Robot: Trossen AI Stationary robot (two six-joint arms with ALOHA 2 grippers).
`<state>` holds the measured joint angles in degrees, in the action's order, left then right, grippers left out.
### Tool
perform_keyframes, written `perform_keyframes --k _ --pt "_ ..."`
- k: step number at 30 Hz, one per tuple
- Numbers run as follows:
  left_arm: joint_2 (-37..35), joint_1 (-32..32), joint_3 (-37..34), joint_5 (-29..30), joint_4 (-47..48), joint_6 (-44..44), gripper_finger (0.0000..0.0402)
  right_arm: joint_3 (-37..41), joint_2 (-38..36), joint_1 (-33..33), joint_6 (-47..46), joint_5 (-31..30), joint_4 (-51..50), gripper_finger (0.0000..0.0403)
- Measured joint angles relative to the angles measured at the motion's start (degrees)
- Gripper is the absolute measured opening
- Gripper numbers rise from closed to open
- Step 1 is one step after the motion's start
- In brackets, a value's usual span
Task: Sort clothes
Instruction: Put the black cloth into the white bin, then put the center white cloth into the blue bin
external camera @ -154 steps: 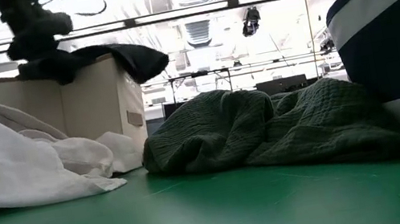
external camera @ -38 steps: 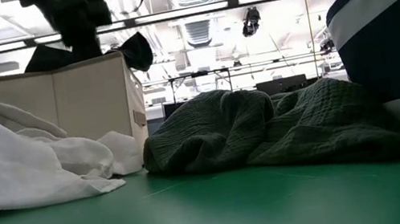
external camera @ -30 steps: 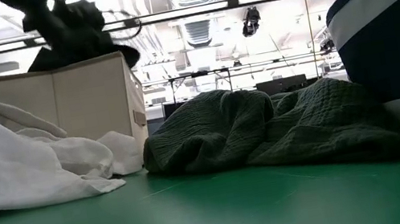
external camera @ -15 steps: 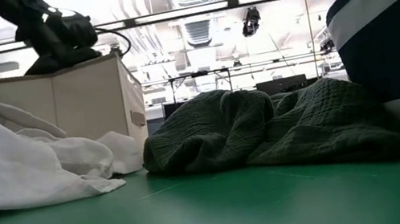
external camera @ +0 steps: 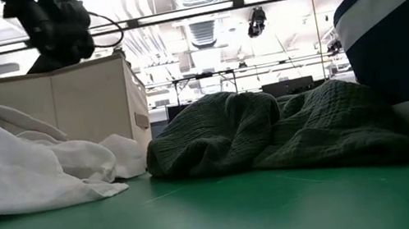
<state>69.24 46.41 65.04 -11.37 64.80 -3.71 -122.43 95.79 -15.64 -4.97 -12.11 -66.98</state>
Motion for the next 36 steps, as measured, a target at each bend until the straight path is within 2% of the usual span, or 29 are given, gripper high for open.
perform_keyframes --k 3,6,11,16,30,34,36 --pt "-0.04 0.01 -0.62 3.13 2.23 5.54 0.0 0.0 0.0 0.0 -0.01 0.0 0.0 0.0012" --pt "0.14 0.0 -3.39 0.99 0.1 8.81 0.0 0.0 0.0 0.0 -0.02 0.0 0.0 0.0012" --pt "1.7 0.0 -8.3 -0.44 -2.93 7.88 0.0 0.0 0.0 0.0 -0.38 0.02 0.0 0.0012" --pt "1.89 0.01 -8.83 -0.48 -4.13 6.26 0.0 0.0 0.0 0.0 -0.14 0.01 0.0 0.0012" --pt "-3.58 0.09 4.54 -0.22 -2.05 6.19 0.0 -0.96 -0.13 0.0 0.43 0.18 -0.82 0.0012" --pt "-6.11 0.03 8.38 -0.32 0.07 5.99 0.0 -1.68 -0.17 0.0 0.45 1.99 -1.6 0.0012" --pt "-7.79 -0.25 9.82 -2.45 0.2 6.25 0.0 -1.68 -0.2 0.0 0.48 4.33 -1.55 0.0013"
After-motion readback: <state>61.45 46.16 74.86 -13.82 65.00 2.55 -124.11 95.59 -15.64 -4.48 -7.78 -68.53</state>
